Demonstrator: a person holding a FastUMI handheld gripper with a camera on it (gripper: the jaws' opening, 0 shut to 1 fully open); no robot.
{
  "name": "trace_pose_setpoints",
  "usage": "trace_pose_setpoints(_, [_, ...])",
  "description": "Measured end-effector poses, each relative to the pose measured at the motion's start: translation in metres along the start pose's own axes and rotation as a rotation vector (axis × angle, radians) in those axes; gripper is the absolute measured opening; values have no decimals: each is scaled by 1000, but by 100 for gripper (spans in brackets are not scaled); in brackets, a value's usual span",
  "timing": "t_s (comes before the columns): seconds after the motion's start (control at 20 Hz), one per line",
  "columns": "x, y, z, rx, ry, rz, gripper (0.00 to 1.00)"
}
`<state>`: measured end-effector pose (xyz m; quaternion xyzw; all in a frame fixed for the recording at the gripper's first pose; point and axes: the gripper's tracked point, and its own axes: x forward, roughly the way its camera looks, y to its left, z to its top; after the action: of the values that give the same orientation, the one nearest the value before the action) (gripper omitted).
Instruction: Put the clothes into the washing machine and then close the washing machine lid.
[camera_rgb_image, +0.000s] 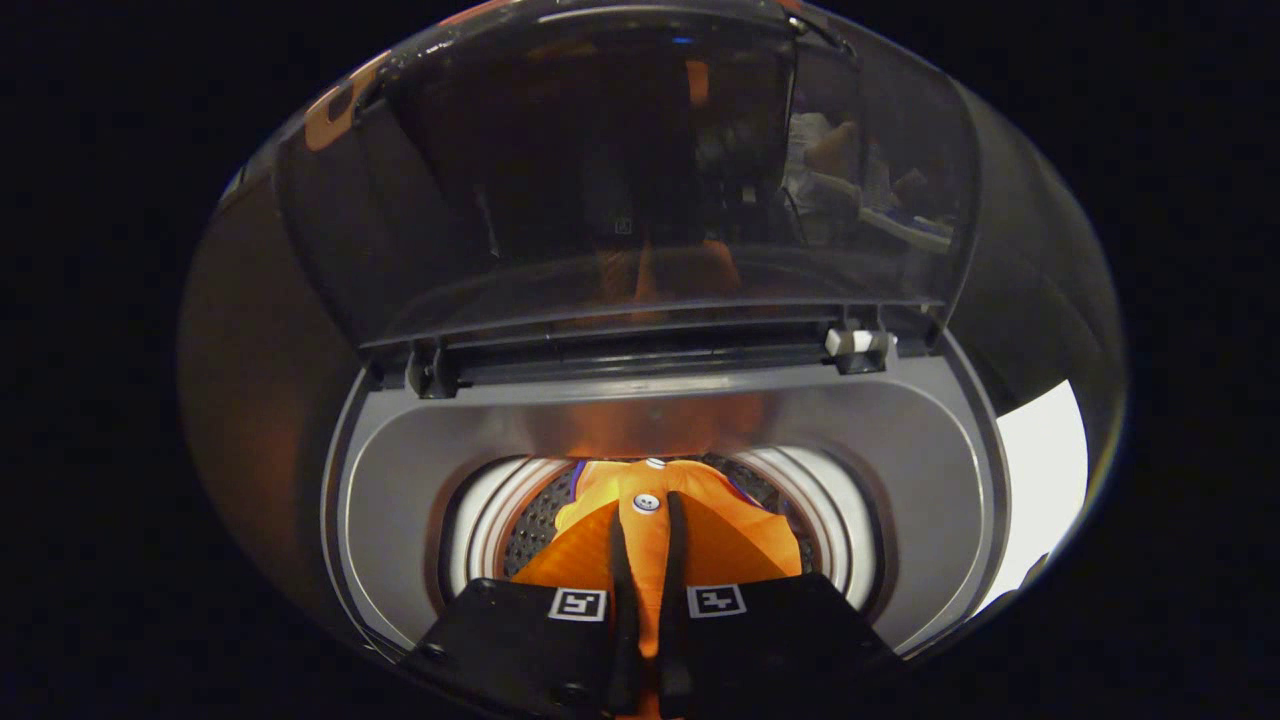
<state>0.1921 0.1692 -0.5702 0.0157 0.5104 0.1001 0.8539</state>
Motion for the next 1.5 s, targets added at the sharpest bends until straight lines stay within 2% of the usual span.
trace_pose_setpoints(0.2, [5,8,-9,0,43,15,16])
trace_pose_setpoints(0.7, [5,-1,-8,-24,44,-18,17])
trace_pose_setpoints(0.85, [1,0,-9,-13,44,-15,30])
trace_pose_setpoints(1.05, [-5,-1,-4,-19,12,-20,100])
trace_pose_setpoints(1.25, [-17,2,-3,-21,-13,-16,99])
trace_pose_setpoints(1.5, [-48,8,16,-40,-104,0,99])
